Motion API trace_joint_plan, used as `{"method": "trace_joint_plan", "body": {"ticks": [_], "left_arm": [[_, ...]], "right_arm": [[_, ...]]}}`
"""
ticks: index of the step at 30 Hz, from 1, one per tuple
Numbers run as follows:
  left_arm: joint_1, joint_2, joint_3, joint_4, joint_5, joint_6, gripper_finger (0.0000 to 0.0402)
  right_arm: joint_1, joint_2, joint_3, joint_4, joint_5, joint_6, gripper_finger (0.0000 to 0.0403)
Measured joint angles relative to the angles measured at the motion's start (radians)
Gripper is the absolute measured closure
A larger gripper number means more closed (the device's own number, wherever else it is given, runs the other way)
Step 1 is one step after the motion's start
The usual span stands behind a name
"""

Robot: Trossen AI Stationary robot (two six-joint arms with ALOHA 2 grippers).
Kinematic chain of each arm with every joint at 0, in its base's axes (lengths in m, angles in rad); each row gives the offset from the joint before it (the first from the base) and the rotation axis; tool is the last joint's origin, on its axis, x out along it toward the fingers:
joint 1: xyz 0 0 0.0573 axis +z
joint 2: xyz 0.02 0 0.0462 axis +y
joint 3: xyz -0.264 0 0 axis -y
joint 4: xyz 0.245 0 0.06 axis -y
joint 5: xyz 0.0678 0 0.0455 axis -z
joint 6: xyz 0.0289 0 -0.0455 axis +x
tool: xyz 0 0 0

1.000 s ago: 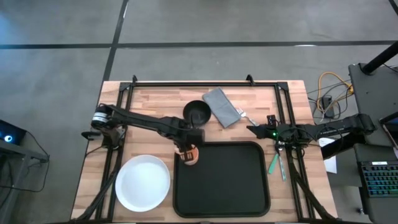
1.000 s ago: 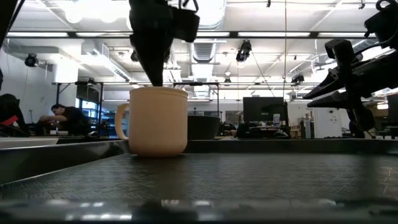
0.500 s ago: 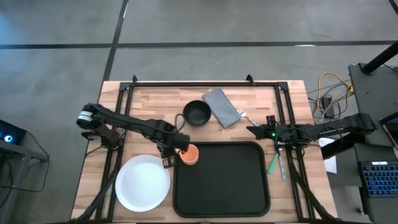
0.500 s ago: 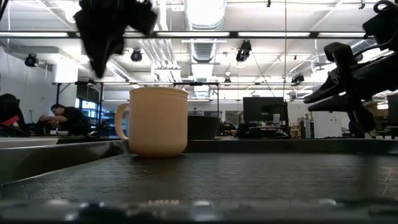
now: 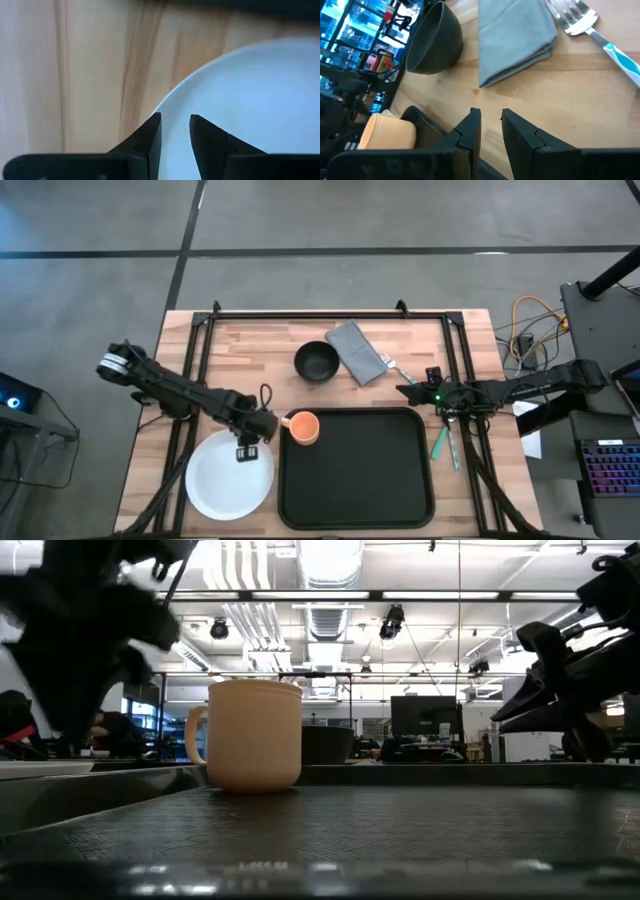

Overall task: Set up tray
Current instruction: Put the white plate on the black tray

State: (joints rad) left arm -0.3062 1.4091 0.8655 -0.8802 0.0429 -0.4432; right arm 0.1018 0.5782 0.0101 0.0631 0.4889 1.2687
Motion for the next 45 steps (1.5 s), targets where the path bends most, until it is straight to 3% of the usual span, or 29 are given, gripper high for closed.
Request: {"method": "trace_joint_plan", "body": {"ticks": [7, 14, 23, 27, 33, 39, 45], "left_arm": [[0.008, -0.006, -0.112, 0.009, 0.005, 0.132, 0.032], [0.008, -0.007, -0.143, 0.012, 0.006, 0.182, 0.032], [0.01, -0.01, -0.222, 0.145, 0.045, 0.228, 0.0321], [0.012, -0.01, -0.224, 0.147, 0.066, 0.226, 0.0338], [0.04, -0.006, -0.205, 0.148, 0.155, 0.148, 0.0395], [0.052, -0.006, -0.178, 0.133, 0.198, 0.12, 0.0397], [0.052, -0.007, -0.077, -0.032, 0.289, 0.124, 0.0401]], "right_arm": [[0.0, 0.037, 0.0, 0.0, 0.006, 0.058, 0.0335], [-0.001, 0.084, 0.0, 0.001, 0.053, 0.14, 0.0335], [-0.005, 0.124, 0.0, 0.001, 0.117, 0.224, 0.0335], [-0.005, 0.126, 0.0, 0.001, 0.117, 0.225, 0.0335], [-0.005, 0.126, 0.0, 0.001, 0.117, 0.225, 0.0335], [-0.005, 0.131, 0.0, 0.001, 0.116, 0.217, 0.0335], [-0.004, 0.139, 0.0, 0.001, 0.116, 0.212, 0.0335]]}}
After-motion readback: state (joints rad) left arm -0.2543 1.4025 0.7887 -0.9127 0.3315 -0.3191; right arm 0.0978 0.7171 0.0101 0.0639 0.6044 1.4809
